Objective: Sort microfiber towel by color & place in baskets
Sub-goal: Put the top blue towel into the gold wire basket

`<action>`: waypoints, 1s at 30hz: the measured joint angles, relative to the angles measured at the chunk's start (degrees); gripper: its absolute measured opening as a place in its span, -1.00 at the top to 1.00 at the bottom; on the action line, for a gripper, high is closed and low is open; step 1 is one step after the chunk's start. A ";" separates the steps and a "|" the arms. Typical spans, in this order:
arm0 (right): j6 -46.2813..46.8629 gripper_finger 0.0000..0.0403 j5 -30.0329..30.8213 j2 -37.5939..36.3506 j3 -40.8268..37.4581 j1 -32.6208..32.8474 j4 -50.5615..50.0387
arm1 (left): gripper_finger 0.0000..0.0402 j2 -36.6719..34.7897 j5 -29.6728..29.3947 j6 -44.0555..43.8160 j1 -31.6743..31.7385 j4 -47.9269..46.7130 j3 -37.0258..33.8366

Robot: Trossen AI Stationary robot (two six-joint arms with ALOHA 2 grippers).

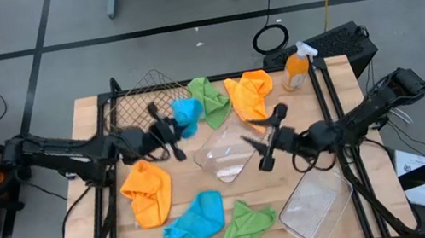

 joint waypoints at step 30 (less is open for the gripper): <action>1.49 0.02 -0.12 1.69 0.00 1.32 -5.60 | 0.77 -5.64 26.00 0.19 35.26 -28.82 -0.02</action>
